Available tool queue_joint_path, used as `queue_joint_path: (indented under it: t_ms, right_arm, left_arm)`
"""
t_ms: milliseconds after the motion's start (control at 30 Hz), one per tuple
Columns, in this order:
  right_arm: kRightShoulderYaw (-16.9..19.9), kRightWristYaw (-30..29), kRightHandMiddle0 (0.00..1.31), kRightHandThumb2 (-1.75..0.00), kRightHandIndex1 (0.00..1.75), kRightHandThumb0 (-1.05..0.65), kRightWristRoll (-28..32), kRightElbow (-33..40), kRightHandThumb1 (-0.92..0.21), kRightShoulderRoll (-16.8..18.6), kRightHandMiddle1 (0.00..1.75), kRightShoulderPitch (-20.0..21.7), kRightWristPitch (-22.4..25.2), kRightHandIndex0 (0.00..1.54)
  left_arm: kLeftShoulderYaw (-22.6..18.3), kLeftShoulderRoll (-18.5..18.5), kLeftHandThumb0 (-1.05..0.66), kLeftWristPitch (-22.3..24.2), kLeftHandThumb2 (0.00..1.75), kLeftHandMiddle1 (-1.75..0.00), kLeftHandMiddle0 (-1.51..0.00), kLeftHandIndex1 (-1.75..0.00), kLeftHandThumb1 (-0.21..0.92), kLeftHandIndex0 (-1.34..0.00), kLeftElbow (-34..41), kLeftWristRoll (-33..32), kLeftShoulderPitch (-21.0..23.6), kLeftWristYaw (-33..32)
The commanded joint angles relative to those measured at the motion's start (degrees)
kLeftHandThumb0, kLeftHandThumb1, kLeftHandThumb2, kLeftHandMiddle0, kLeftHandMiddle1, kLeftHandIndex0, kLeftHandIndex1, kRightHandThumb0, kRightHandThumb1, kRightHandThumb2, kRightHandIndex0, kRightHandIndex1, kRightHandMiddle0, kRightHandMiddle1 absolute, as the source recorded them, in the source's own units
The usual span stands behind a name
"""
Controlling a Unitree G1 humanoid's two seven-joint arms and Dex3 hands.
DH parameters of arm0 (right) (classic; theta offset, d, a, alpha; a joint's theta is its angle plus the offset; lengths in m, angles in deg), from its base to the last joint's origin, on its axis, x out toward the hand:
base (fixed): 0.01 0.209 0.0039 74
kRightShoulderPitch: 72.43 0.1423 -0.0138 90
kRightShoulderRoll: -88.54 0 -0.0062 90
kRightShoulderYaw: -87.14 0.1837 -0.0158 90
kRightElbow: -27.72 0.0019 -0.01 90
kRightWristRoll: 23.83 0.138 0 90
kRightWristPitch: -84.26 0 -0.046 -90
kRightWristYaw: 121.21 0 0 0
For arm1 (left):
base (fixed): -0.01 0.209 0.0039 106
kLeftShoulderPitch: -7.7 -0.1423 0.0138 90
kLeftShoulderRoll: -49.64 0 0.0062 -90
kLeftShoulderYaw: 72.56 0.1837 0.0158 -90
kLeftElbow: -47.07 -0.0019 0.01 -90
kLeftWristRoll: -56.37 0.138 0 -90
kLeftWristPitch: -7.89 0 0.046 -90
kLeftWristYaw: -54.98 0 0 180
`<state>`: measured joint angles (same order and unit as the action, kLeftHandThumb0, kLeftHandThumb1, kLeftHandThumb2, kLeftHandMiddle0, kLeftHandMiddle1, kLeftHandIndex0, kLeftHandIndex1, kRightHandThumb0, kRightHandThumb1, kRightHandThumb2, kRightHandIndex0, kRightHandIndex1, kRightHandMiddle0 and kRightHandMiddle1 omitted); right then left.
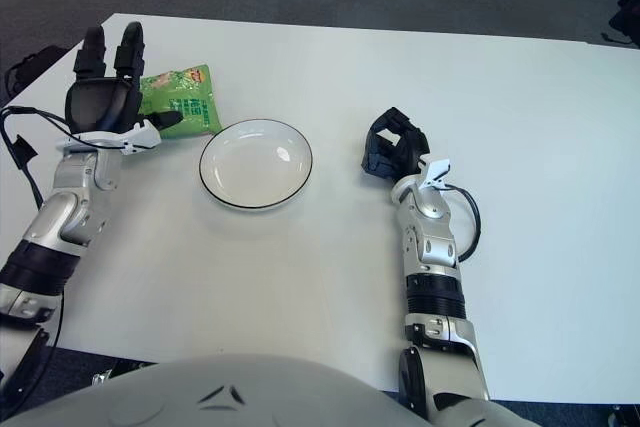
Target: Put the snack into the plate.
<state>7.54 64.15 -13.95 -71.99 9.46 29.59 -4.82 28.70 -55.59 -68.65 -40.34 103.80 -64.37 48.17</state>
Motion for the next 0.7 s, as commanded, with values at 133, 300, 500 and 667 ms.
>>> queue_joint_path:
  t_ms: [133, 300, 500, 667]
  right_arm:
    - [-0.36, -0.28, 0.6, -1.29, 1.75, -0.47, -0.09, -2.23, -0.34, 1.02, 1.75, -4.19, 0.78, 0.94]
    - [-0.48, -0.13, 0.6, -1.29, 1.75, -0.47, 0.0, -2.14, -0.34, 0.91, 1.75, -4.28, 0.69, 0.94]
    - [-0.46, -0.04, 0.6, -1.29, 1.75, -0.47, 0.24, -1.86, -0.33, 0.84, 1.75, -4.51, 0.8, 0.95]
    - [-0.37, -0.03, 0.6, -1.3, 1.75, -0.48, 0.38, -1.81, -0.33, 0.83, 1.75, -4.57, 0.93, 0.95]
  left_arm:
    - [-0.98, -0.97, -1.05, -1.83, 0.17, 0.0, 0.0, 0.0, 0.92, 0.0, -7.3, -4.94, 5.32, 8.02]
    - [-0.3, -0.86, -1.05, -3.98, 0.14, 0.0, 0.0, 0.0, 0.91, 0.0, -11.75, -6.5, 7.36, 9.43]
    - [1.25, 0.32, -1.05, -6.36, 0.11, 0.0, 0.0, 0.0, 0.9, 0.0, -20.53, -7.48, 10.82, 9.04]
    - [3.34, 1.07, -1.05, -10.83, 0.09, 0.0, 0.0, 0.0, 0.89, 0.0, -33.91, -7.07, 16.07, 5.95]
